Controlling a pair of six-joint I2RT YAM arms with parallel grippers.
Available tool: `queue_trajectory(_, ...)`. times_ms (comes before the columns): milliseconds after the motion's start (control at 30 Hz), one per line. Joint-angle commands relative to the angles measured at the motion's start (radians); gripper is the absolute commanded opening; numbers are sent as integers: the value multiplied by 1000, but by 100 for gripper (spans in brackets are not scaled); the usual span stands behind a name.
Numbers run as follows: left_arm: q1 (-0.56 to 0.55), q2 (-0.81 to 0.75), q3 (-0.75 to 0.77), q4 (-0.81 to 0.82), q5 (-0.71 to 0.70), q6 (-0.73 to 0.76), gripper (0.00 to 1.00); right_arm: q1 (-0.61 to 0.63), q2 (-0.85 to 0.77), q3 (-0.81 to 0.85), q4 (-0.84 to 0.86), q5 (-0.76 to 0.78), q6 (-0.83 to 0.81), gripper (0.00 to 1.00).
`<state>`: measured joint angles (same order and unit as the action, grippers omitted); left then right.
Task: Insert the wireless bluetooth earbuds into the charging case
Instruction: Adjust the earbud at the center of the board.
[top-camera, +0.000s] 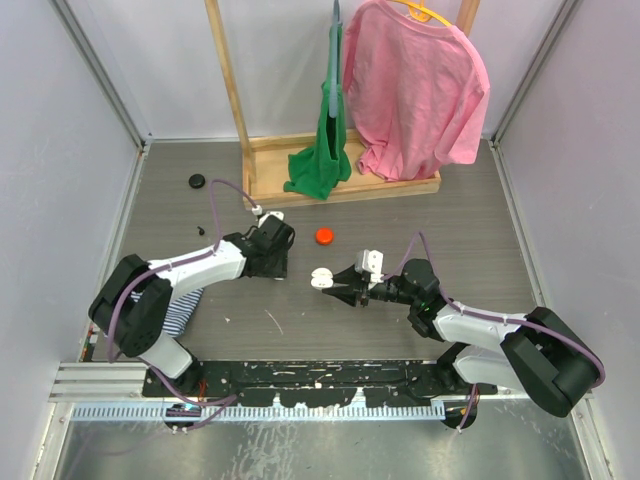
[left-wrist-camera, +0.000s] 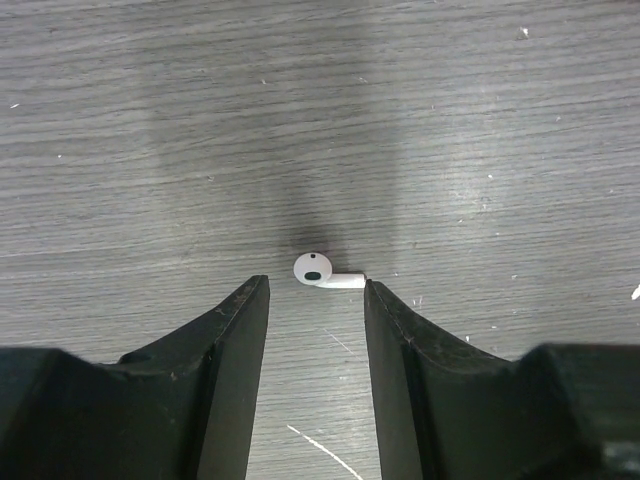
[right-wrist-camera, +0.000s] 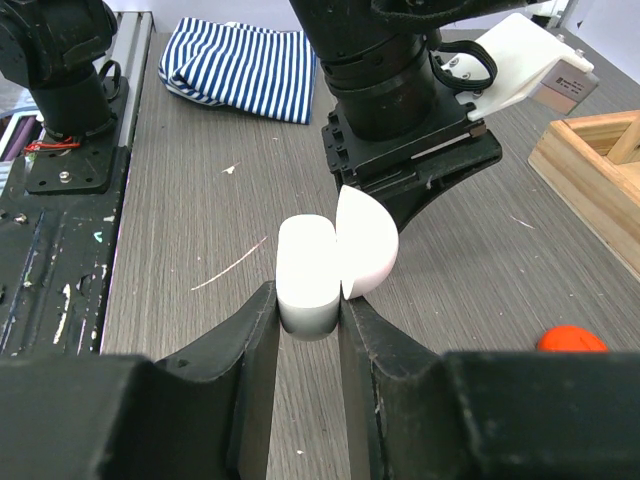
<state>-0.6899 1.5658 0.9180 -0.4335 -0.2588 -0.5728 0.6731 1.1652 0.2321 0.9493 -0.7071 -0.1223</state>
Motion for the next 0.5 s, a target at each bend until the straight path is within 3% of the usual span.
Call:
queue_trajectory(0,-2,-10,22,28,-45,-16,44,6,-18,26,38,9,-11,16)
queue_trajectory(467,-2,70,34,34,0,0,34,5,-15,28,35,8,-13,15)
